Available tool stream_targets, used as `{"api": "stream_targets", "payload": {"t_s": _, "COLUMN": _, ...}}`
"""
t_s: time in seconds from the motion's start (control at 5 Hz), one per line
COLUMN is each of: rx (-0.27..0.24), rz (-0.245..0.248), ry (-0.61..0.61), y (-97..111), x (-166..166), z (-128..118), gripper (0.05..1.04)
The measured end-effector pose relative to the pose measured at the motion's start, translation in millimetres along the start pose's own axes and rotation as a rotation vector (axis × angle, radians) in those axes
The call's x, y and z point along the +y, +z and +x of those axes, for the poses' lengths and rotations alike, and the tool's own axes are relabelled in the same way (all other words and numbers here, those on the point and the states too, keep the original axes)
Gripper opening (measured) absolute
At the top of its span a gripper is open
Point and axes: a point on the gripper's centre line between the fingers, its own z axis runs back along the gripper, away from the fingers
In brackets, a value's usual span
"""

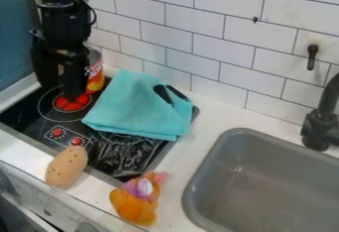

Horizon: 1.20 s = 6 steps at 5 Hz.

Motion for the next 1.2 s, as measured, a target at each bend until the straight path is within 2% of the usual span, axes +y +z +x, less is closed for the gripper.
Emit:
{"api": "stream_targets", "payload": {"t_s": 0.2, "rx": 0.028, "rz": -0.015, "ry": -0.004, "y": -9, "x": -2, "z": -1, "gripper": 1.000}}
{"api": "stream_targets", "payload": {"t_s": 0.4, "rx": 0.012, "rz": -0.036, "ry": -0.091, "y": -9, "x": -40, "z": 4, "gripper": 1.000}}
{"api": "stream_targets", "payload": {"t_s": 0.6, "rx": 0.012, "rz": -0.022, "ry": -0.181, "y": -15, "x": -93, "z": 3, "gripper": 1.000}}
{"api": "stream_targets", "payload": {"t_s": 0.8, "rx": 0.026, "rz": -0.035, "ry": -0.222, "y": -22, "x": -129, "z": 1, "gripper": 1.001}}
{"api": "stream_targets", "payload": {"t_s": 1.2, "rx": 0.085, "rz": -0.050, "ry": -0.239, "y": -32, "x": -152, "z": -13, "gripper": 1.000}}
